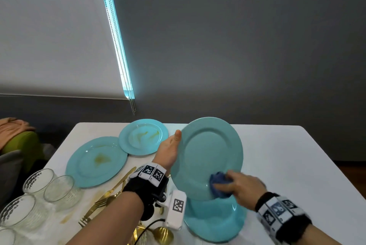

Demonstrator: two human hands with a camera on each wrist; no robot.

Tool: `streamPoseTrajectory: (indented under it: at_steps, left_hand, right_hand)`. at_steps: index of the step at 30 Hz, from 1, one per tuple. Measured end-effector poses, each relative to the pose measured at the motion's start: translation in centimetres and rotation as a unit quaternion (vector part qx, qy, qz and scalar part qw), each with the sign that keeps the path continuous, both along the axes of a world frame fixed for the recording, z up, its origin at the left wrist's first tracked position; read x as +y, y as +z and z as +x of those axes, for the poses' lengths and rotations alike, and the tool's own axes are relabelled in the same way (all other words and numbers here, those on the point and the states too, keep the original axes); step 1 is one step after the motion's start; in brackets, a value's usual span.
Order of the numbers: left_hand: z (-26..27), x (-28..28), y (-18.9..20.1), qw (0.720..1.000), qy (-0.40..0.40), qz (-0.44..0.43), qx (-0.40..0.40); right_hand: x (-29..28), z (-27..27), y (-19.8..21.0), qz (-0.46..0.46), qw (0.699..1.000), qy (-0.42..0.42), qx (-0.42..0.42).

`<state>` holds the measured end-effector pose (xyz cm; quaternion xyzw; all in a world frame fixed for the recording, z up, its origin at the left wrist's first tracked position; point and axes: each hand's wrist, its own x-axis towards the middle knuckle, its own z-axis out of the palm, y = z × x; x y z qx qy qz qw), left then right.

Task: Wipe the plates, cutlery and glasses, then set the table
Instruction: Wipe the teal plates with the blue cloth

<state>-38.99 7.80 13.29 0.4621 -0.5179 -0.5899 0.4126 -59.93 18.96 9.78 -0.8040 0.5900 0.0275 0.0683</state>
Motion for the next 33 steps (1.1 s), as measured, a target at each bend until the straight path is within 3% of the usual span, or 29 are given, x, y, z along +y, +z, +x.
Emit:
streamPoseTrajectory:
  at_steps: [3, 5, 7, 9, 12, 17, 21, 25, 29, 33]
  left_hand:
    - [-0.3, 0.8, -0.6, 1.0, -0.013, 0.01, 0.0]
    - [-1.5, 1.8, -1.7, 0.999, -0.043, 0.008, -0.007]
    - [-2.8, 2.5, -2.9, 0.998, -0.063, 0.013, -0.024]
    - [-3.4, 2.6, -4.2, 0.998, -0.052, 0.037, -0.024]
    - [-3.0, 1.9, -6.8, 0.996, -0.017, 0.064, -0.057]
    - [-2.2, 1.8, -9.4, 0.975, -0.033, 0.09, -0.2]
    - [-1.8, 2.1, -11.6, 0.946, -0.056, 0.111, -0.299]
    - [-1.7, 1.5, -12.7, 0.921, -0.067, 0.185, -0.338]
    - [-2.2, 1.2, -13.1, 0.877, -0.083, 0.178, -0.439]
    - [-2.6, 1.1, -13.3, 0.816, -0.122, 0.135, -0.549]
  right_hand:
    - [-1.1, -1.9, 1.6, -0.054, 0.97, -0.23, -0.048]
    - [-2.0, -1.0, 1.9, -0.116, 0.936, -0.318, -0.095]
    - [-2.4, 1.3, 1.5, -0.095, 0.939, -0.295, -0.145]
    - [-1.5, 3.2, 0.0, -0.042, 0.968, -0.189, -0.162]
    - [0.1, 2.9, -1.5, 0.05, 0.986, -0.118, -0.11]
    - [1.8, -0.6, -2.0, 0.071, 0.965, -0.232, -0.095]
    - [2.7, -1.4, -1.6, 0.078, 0.957, -0.253, -0.115]
    - [3.1, -1.1, -1.9, 0.083, 0.952, -0.266, -0.128]
    - [2.8, -0.3, -2.0, 0.092, 0.946, -0.271, -0.153]
    - [2.0, 0.4, -2.3, 0.101, 0.942, -0.28, -0.158]
